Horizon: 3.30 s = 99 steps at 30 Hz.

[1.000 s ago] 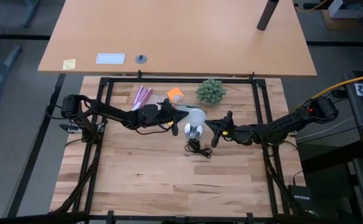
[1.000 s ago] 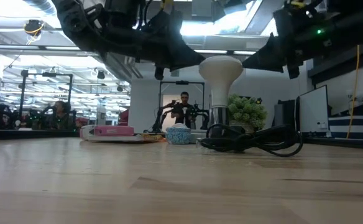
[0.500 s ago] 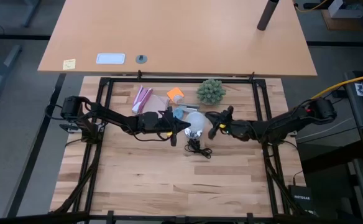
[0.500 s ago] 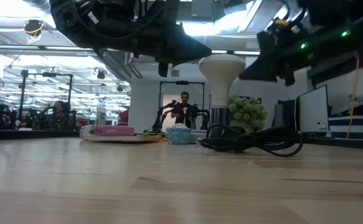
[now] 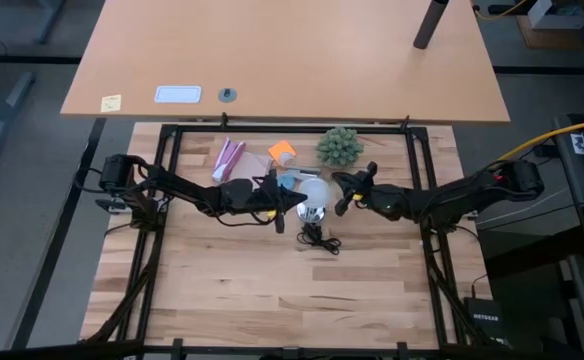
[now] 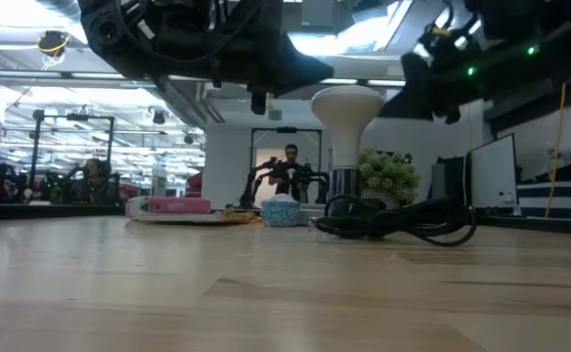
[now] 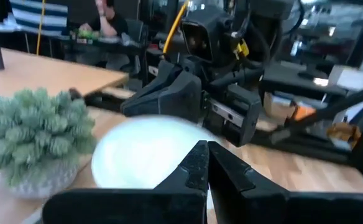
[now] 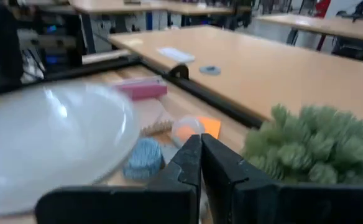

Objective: Screw lightbulb
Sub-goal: Remove the lightbulb from the silver lamp socket

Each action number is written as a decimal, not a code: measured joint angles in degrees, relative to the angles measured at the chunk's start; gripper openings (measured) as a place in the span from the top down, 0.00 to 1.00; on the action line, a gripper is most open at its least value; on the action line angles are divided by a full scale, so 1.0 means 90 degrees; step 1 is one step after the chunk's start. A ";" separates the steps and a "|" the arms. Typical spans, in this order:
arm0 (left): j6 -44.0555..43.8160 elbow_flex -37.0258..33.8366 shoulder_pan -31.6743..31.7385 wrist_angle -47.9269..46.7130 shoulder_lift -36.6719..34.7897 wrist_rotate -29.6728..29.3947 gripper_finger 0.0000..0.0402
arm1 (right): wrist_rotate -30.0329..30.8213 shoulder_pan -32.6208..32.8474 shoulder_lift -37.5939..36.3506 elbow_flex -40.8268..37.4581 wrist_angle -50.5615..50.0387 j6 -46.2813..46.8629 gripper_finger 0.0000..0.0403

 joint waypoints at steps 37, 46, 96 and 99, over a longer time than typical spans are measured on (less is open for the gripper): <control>-0.0082 0.0010 0.0714 -0.0399 -0.0020 0.0061 1.00 | -0.0204 0.1872 0.0509 0.0005 0.1113 0.0039 0.96; -0.0211 0.0019 0.0422 -0.0625 -0.0039 -0.0112 1.00 | 0.0629 0.1889 0.0592 0.0005 0.1142 0.0036 0.96; -0.0612 0.0012 0.0075 -0.1118 -0.0022 -0.0295 1.00 | -0.0557 0.0576 0.0683 0.0005 0.1064 0.0189 0.96; -0.0681 0.0012 0.0075 -0.1180 -0.0022 -0.0299 1.00 | -0.0786 0.0576 0.0802 0.0005 0.1063 0.0450 0.96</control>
